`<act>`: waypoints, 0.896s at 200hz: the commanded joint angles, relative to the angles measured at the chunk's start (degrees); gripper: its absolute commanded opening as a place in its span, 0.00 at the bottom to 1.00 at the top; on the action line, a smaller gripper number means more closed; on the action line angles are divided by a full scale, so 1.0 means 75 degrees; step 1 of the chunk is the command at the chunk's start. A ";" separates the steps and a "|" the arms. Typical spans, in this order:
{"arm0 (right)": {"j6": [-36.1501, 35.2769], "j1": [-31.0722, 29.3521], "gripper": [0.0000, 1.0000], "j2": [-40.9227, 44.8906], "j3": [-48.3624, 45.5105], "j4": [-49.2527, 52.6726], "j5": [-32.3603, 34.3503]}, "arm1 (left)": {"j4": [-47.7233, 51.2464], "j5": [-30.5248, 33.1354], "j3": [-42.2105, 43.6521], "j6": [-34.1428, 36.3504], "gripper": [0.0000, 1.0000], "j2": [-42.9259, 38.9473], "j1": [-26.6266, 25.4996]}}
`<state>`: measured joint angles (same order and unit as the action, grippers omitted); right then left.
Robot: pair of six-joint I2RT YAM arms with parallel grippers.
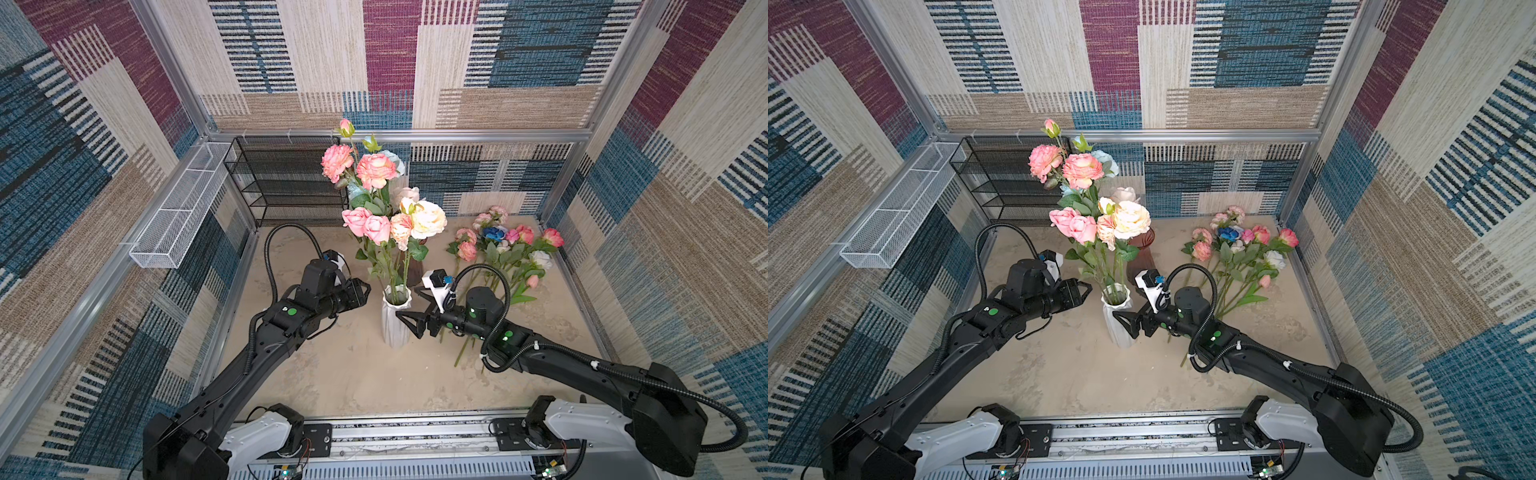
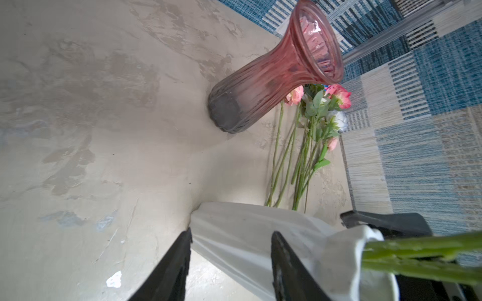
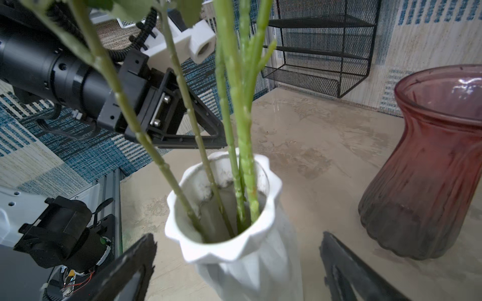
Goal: Arrange the flowers into the vase
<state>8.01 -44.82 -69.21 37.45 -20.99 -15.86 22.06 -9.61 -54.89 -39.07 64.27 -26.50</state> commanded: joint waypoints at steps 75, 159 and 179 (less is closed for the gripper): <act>-0.0433 -0.0152 0.98 -0.1085 0.0643 -0.0903 0.0029 | -0.1174 -0.1700 0.0105 -0.0396 0.43 0.0563 -0.0003; -0.0563 -0.0185 0.77 -0.1551 0.0954 -0.1136 0.0229 | -0.1617 -0.2371 0.0253 -0.0609 0.42 0.0607 -0.0004; -0.0552 -0.0194 0.68 -0.1686 0.1052 -0.1228 0.0252 | -0.1609 -0.2365 0.0253 -0.0623 0.42 0.0566 0.0006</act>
<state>3.27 -46.17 -80.86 44.40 -27.59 -14.46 12.25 -25.32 -53.10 -43.31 68.97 -26.46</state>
